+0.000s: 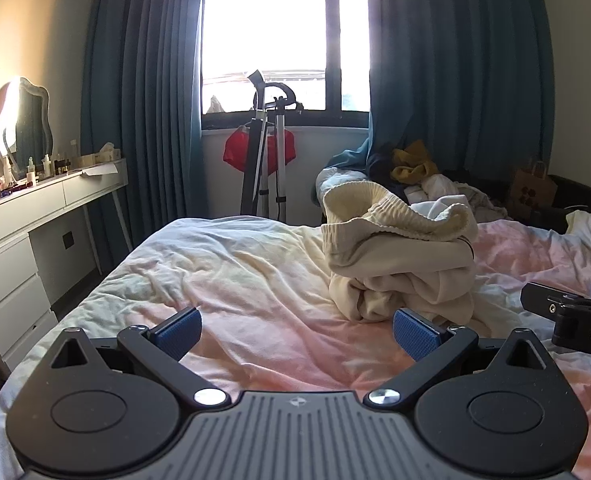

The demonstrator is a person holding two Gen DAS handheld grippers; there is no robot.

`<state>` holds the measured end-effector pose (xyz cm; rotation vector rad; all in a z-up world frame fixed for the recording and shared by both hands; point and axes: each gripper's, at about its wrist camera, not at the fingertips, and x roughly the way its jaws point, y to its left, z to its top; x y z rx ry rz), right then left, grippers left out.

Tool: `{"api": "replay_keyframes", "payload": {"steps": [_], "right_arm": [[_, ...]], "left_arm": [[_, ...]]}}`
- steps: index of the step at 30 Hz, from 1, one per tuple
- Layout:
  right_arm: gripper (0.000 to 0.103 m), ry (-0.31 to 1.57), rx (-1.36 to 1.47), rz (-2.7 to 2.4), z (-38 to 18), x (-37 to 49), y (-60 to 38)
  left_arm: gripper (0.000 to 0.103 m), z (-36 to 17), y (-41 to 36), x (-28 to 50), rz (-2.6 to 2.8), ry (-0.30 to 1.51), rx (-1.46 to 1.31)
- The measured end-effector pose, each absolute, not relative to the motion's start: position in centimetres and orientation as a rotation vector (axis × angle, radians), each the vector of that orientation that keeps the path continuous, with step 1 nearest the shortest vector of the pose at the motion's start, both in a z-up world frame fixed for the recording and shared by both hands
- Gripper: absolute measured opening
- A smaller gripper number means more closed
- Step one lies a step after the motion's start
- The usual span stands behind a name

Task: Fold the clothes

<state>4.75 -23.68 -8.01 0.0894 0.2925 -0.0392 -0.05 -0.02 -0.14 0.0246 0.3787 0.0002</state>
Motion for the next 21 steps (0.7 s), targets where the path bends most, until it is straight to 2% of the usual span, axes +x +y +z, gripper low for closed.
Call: {"api": "replay_keyframes", "payload": {"steps": [9, 21], "right_arm": [[0.103, 0.29, 0.095, -0.046, -8.1, 4.7, -23.6], [0.103, 0.292, 0.095, -0.04, -8.1, 4.8, -23.7]], "left_arm": [[0.103, -1.4, 0.0, 0.5, -0.01, 0.385, 0.027], [0.103, -0.4, 0.1, 0.3, -0.021, 0.388, 0.022]]}}
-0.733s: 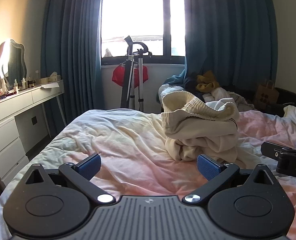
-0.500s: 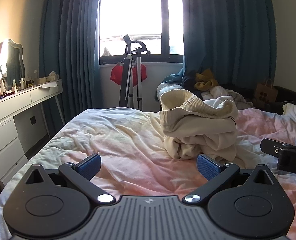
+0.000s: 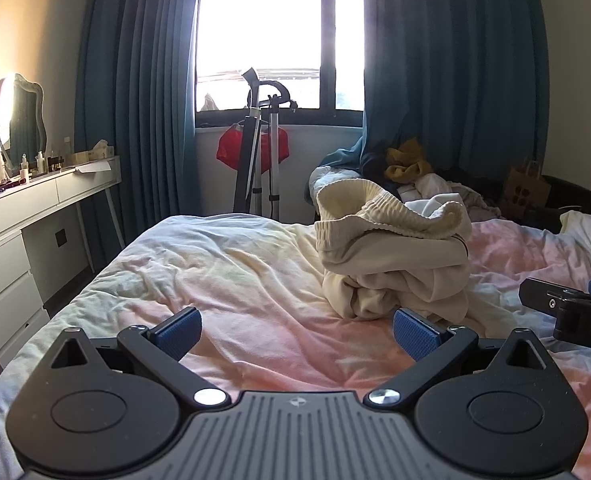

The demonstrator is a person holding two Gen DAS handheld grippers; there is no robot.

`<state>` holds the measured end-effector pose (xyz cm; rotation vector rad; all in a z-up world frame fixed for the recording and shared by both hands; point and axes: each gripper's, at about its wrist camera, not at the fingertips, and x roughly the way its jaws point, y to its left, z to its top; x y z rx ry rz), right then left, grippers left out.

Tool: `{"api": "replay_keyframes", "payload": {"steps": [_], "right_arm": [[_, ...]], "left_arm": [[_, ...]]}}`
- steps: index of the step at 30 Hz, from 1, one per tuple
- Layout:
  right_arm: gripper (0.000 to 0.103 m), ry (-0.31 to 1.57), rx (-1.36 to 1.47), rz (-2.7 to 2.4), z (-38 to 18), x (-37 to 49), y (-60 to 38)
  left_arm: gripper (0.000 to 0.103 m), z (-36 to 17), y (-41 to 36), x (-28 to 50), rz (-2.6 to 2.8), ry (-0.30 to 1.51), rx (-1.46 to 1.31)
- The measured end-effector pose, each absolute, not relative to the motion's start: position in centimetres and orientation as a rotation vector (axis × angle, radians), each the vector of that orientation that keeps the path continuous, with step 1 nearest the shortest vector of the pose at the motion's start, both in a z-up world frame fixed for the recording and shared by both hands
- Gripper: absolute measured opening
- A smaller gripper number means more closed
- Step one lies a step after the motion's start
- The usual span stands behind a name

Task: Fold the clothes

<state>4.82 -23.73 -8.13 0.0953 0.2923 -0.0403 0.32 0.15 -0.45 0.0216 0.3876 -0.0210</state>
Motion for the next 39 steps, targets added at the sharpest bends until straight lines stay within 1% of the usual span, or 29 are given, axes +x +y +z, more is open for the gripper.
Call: {"api": "replay_keyframes", "payload": {"steps": [22, 39], "right_arm": [[0.103, 0.29, 0.108, -0.039, -8.1, 4.6, -23.9], [0.103, 0.285, 0.145, -0.043, -7.7, 4.2, -24.7]], "left_arm": [[0.103, -0.7, 1.0, 0.6, -0.07, 0.387, -0.064], [0.103, -2.2, 0.8, 1.5, -0.123, 0.406, -0.09]]}}
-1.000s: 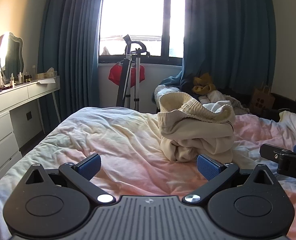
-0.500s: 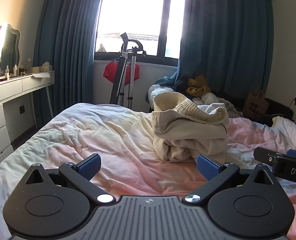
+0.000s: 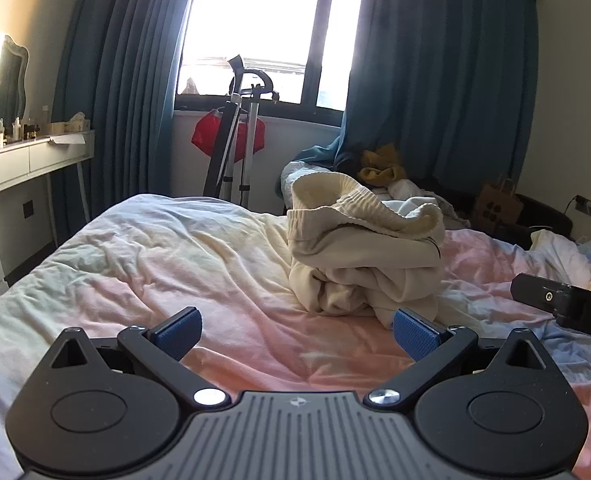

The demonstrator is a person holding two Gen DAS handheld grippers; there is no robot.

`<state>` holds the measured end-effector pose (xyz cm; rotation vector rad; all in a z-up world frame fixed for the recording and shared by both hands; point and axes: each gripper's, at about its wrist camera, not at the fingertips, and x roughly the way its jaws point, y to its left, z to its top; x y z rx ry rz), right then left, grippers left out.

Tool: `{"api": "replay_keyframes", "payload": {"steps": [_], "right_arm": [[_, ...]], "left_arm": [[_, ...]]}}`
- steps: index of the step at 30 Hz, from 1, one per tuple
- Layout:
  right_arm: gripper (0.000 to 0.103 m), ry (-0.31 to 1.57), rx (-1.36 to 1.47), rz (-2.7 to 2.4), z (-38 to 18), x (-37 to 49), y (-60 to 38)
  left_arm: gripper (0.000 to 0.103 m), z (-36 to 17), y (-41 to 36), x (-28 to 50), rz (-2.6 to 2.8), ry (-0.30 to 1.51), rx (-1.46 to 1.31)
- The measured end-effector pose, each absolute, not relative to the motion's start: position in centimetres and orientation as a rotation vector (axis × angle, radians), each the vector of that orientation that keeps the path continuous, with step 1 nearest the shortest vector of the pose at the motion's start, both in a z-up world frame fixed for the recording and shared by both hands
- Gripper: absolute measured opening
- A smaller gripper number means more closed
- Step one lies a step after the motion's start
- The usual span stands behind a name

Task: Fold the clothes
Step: 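Grasp the ribbed cuff of the cream garment with the left gripper and lift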

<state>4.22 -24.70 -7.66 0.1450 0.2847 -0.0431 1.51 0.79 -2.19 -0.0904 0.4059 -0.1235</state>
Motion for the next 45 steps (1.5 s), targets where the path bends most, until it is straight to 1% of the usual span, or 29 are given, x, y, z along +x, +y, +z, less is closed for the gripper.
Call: {"api": "replay_keyframes", "payload": {"steps": [6, 11, 15, 17, 26, 29, 33, 36, 38, 39, 40, 41, 42, 43, 44, 45], "right_arm": [[0.103, 0.291, 0.173, -0.045, -7.6, 4.1, -25.2], [0.103, 0.307, 0.195, -0.035, -7.9, 4.3, -25.6], [0.103, 0.319, 0.229, -0.032, -8.3, 4.7, -26.2], [0.103, 0.33, 0.246, -0.032, -8.6, 5.0, -26.7], [0.103, 0.374, 0.37, -0.03, -10.6, 7.0, -29.7], [0.103, 0.402, 0.404, -0.028, -11.7, 8.2, -30.3], [0.103, 0.432, 0.435, -0.011, -12.9, 9.7, -30.6], [0.103, 0.453, 0.445, -0.001, -13.7, 10.6, -30.6], [0.103, 0.467, 0.454, 0.006, -14.2, 11.2, -30.6], [0.103, 0.465, 0.462, 0.013, -14.3, 11.3, -30.6], [0.103, 0.464, 0.464, 0.017, -14.4, 11.4, -30.6], [0.103, 0.463, 0.463, 0.02, -14.5, 11.4, -30.6], [0.103, 0.459, 0.462, 0.022, -14.5, 11.4, -30.5], [0.103, 0.455, 0.462, 0.023, -14.6, 11.4, -30.5], [0.103, 0.447, 0.463, 0.027, -14.6, 11.4, -30.5], [0.103, 0.438, 0.464, 0.031, -14.5, 11.4, -30.5]], "left_arm": [[0.1, -2.8, 0.5, 2.8, -0.145, 0.461, -0.067], [0.099, -1.8, 0.5, 6.6, -0.16, 0.526, -0.123], [0.099, -0.1, -0.2, 11.2, -0.165, 0.529, -0.143], [0.101, 0.7, -1.0, 13.8, -0.171, 0.505, -0.12], [0.102, 2.9, -5.3, 27.4, -0.196, 0.486, -0.059], [0.102, 2.8, -6.2, 32.0, -0.177, 0.524, -0.072], [0.101, 2.5, -6.8, 36.8, -0.218, 0.601, -0.161], [0.094, 1.9, -8.0, 39.2, -0.287, 0.651, -0.196], [0.077, 1.5, -8.7, 40.2, -0.3, 0.672, -0.191], [0.073, 1.1, -8.7, 40.4, -0.301, 0.681, -0.198], [0.057, 0.8, -8.8, 40.6, -0.301, 0.692, -0.21], [0.035, 0.6, -8.9, 40.8, -0.296, 0.7, -0.221], [0.027, 0.6, -8.9, 40.9, -0.272, 0.694, -0.227], [0.025, 0.6, -8.8, 40.8, -0.25, 0.686, -0.233], [0.02, 0.8, -8.6, 40.6, -0.24, 0.669, -0.244], [0.018, 1.1, -8.3, 40.0, -0.237, 0.655, -0.257]]}}
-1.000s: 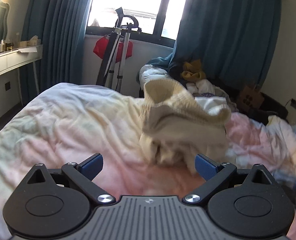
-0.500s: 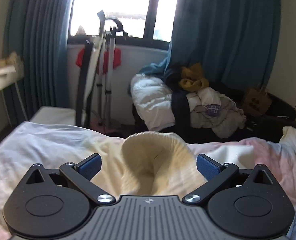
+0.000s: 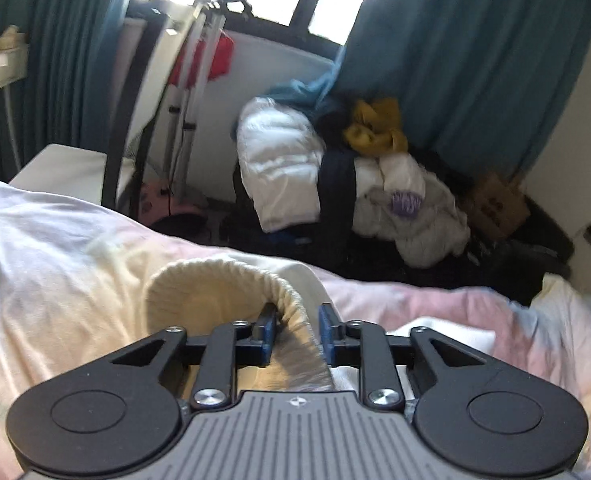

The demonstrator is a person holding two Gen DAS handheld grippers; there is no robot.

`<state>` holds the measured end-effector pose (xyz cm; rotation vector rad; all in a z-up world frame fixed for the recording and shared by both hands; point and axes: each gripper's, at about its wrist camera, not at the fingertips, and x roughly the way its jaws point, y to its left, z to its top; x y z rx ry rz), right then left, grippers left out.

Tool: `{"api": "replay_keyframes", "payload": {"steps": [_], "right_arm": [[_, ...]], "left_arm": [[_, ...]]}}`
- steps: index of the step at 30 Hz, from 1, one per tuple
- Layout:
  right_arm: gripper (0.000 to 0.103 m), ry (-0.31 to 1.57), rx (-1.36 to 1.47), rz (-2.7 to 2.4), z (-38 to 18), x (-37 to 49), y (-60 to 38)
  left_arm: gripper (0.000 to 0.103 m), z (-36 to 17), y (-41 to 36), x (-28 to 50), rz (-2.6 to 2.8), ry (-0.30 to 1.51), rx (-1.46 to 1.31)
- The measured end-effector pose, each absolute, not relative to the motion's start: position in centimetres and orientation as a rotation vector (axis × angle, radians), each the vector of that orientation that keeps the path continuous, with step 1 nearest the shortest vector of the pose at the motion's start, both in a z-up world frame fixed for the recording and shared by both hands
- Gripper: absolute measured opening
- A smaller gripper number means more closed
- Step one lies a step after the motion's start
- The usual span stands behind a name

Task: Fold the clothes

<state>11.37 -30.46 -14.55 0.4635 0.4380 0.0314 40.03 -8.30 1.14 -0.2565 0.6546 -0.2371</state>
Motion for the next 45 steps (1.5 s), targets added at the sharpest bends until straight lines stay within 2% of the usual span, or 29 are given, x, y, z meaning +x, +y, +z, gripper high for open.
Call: {"api": "replay_keyframes", "payload": {"steps": [2, 8, 16, 24, 29, 32, 33, 34, 35, 38, 40, 45], "right_arm": [[0.103, 0.413, 0.469, 0.039, -14.3, 11.2, -30.5], [0.103, 0.323, 0.516, 0.147, -12.8, 10.0, -30.3], [0.103, 0.226, 0.561, 0.289, -10.4, 7.0, -29.3], [0.103, 0.28, 0.589, 0.279, -10.3, 6.4, -29.0], [0.103, 0.377, 0.573, 0.249, -11.8, 8.5, -28.3], [0.103, 0.412, 0.584, 0.238, -12.8, 9.7, -28.2], [0.103, 0.416, 0.589, 0.239, -13.0, 10.1, -28.2], [0.103, 0.416, 0.585, 0.233, -13.1, 10.3, -28.0], [0.103, 0.418, 0.579, 0.23, -13.1, 10.5, -27.9], [0.103, 0.424, 0.566, 0.221, -13.1, 10.9, -27.8], [0.103, 0.427, 0.564, 0.215, -13.1, 10.7, -27.8], [0.103, 0.433, 0.502, 0.174, -12.2, 10.0, -27.5]], "left_arm": [[0.01, 2.2, -7.2, 38.5, -0.233, 0.622, -0.286], [0.01, 5.6, -0.6, 30.2, -0.267, 0.486, -0.384], [0.01, 6.4, 11.5, 19.6, -0.209, 0.462, -0.522], [0.009, 6.7, 25.1, 19.1, 0.105, 0.41, -0.618], [0.011, 2.8, 32.5, 22.7, 0.223, 0.543, -0.688], [0.013, 1.0, 34.3, 23.3, 0.203, 0.588, -0.687], [0.015, 0.7, 34.4, 23.3, 0.192, 0.59, -0.68], [0.023, 0.4, 34.5, 23.2, 0.187, 0.592, -0.67], [0.036, 0.3, 34.6, 22.9, 0.18, 0.592, -0.667], [0.06, 0.4, 34.5, 22.2, 0.154, 0.584, -0.659], [0.069, 0.4, 34.3, 20.7, 0.15, 0.565, -0.637], [0.076, 2.5, 31.1, 16.0, 0.103, 0.521, -0.482]]}}
